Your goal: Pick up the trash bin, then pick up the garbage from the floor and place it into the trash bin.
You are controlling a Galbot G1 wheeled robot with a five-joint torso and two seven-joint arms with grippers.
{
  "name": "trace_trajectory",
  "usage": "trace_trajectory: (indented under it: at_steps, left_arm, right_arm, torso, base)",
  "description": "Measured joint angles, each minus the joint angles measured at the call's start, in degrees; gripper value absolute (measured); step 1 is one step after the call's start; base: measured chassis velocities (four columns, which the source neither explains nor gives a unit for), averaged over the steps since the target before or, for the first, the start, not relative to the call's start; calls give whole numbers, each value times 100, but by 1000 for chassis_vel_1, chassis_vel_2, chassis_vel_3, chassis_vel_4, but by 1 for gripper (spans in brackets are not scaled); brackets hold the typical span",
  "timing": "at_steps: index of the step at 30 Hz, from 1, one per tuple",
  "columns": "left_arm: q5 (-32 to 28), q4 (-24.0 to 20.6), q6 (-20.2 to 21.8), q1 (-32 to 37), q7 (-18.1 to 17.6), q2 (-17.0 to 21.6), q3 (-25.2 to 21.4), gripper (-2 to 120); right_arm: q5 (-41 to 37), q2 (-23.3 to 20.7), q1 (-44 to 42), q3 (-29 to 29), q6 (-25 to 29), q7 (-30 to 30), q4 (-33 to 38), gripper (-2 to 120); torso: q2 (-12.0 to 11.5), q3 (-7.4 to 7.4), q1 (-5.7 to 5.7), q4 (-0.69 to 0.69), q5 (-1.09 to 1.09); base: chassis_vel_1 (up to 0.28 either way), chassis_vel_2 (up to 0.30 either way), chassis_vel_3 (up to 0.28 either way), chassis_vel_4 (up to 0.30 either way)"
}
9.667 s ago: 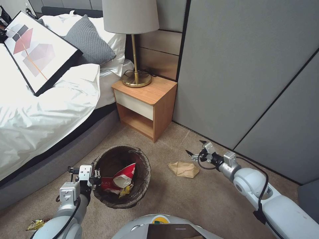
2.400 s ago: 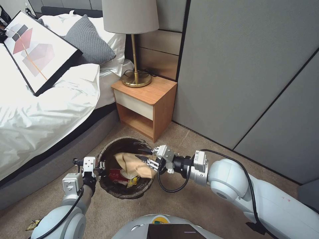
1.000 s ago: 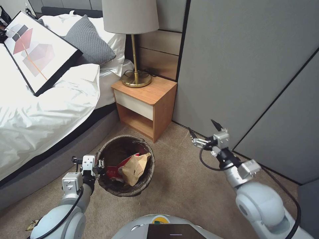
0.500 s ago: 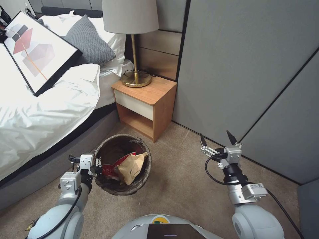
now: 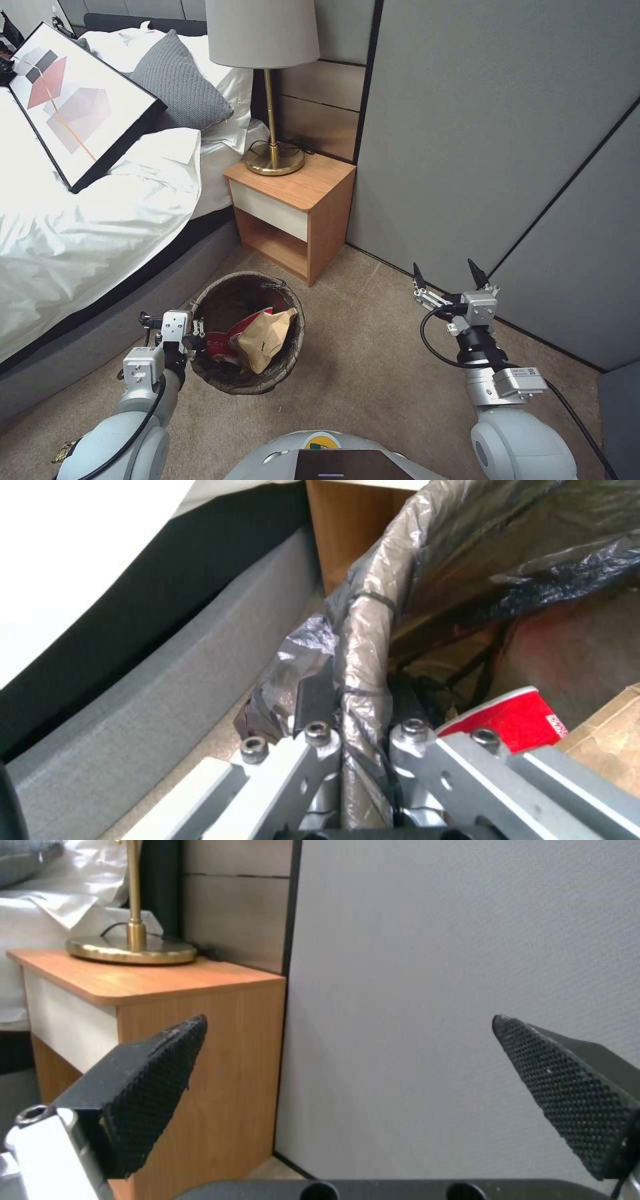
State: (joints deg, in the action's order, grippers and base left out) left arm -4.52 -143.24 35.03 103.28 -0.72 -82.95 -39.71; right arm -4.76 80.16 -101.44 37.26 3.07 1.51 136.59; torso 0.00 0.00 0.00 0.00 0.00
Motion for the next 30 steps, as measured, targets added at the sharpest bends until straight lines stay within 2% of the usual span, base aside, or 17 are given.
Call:
trace_trajectory:
  at_steps: [18,30]
  left_arm:
    - [1,0,2,100,1,-44,-10,2]
    - [1,0,1,147,3,-76,-34,2]
  right_arm:
    - [-97,-43,7,15,-18,4,-40,100]
    - [-147,-44,66,-111,-151,23,-67,100]
  torso:
    - [0,0,0,0,0]
    - [0,0,0,0,0]
  base:
    - [0,0,0,0]
    - [54,50,51,51]
